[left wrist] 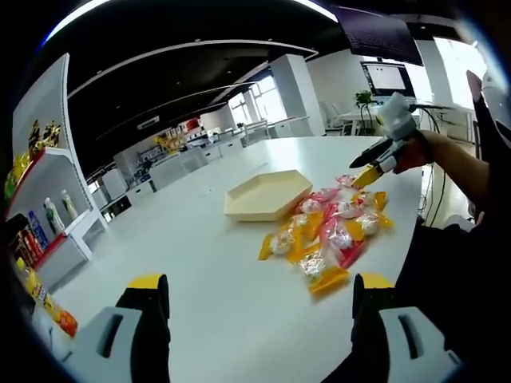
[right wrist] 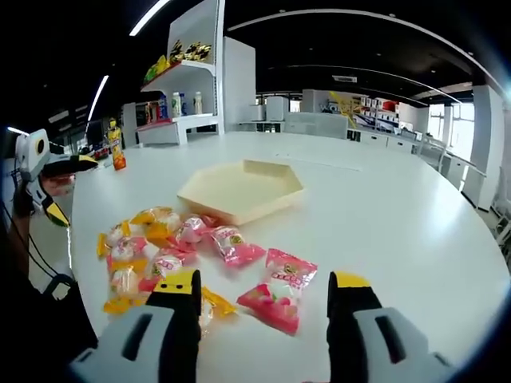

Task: Pick up the marshmallows scattered on the table and place them into the bowl on the table

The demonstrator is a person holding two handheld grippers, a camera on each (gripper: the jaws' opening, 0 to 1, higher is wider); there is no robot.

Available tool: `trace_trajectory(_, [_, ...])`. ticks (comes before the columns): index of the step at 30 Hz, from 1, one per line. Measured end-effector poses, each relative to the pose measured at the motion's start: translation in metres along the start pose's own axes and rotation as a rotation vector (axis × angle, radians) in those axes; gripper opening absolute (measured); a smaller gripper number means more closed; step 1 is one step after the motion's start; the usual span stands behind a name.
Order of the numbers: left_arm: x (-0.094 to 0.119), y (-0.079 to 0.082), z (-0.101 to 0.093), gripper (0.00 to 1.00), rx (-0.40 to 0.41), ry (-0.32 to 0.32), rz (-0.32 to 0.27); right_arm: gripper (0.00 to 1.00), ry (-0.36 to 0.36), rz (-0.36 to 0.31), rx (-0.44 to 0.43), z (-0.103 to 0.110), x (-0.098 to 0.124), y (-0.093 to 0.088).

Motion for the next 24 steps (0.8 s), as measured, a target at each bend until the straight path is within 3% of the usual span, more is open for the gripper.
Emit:
trace_trajectory(16, [-0.009, -0.008, 0.014, 0.94, 0.032, 0.005, 0.023, 0.41, -0.035, 0.013, -0.033, -0.006, -0.018, -0.007])
trace_trajectory(24, [-0.013, -0.008, 0.018, 0.94, 0.031, 0.005, 0.025, 0.39, -0.038, 0.020, -0.040, -0.006, -0.021, -0.011])
Point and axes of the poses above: the point that each gripper's makers call its tool centre point, and the gripper's own axes: x roughly backward along the fingers, z roughly to its left, y roughly out of its top, the point moved 2 cm from there along x, roughly backward along the fingers, and after that the axes turned 15 degrees about -y, right-handed, at the moved point
